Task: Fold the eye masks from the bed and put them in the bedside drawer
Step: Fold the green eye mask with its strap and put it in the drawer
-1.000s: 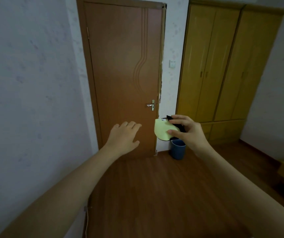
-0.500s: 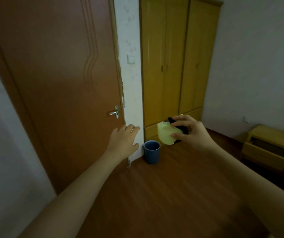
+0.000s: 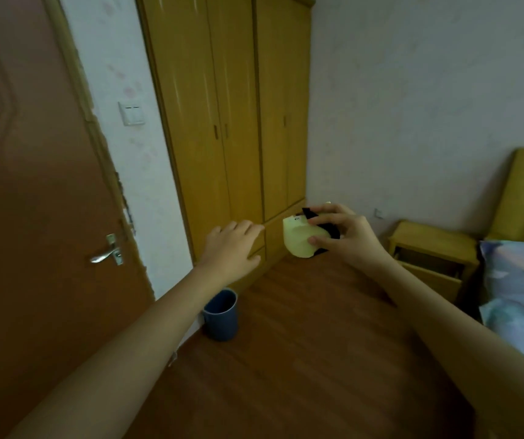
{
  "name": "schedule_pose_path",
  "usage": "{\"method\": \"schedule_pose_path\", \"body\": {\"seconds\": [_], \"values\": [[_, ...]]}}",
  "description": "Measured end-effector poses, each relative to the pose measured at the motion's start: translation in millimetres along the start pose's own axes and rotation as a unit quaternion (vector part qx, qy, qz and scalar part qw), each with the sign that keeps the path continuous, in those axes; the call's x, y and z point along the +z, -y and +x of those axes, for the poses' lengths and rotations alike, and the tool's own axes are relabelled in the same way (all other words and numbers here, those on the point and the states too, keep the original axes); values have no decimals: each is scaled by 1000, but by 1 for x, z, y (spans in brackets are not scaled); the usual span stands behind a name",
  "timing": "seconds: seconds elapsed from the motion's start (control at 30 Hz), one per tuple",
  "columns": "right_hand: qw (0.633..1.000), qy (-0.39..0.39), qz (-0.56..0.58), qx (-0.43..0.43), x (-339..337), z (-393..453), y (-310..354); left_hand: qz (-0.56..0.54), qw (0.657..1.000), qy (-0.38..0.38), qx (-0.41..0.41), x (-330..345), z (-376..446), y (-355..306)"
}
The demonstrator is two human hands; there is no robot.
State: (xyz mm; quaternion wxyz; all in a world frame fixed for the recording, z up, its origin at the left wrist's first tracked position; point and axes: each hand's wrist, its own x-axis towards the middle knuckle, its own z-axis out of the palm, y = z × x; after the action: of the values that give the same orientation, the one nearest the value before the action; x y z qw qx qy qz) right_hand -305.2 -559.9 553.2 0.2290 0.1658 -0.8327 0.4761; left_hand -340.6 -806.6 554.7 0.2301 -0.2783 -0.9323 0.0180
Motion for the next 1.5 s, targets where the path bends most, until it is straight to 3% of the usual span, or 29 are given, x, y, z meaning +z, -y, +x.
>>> {"method": "schedule_pose_path", "body": {"seconds": [0.33,0.63,0.93,1.23,1.5], "values": [[983,-108,-92,114,-71,93,-145,-70,988,-7,141,132,235,-24],[938,-218,-160,214,-192,93,-265,-145,947,21,284,244,417,-140],[940,-183,-157,243,-306,177,-421,-162,938,30,305,326,586,-233],[956,-126,-116,239,-360,296,-602,-120,951,66,278,440,746,-248],[941,-122,-91,302,-418,352,-765,-131,936,123,303,557,876,-330]]}}
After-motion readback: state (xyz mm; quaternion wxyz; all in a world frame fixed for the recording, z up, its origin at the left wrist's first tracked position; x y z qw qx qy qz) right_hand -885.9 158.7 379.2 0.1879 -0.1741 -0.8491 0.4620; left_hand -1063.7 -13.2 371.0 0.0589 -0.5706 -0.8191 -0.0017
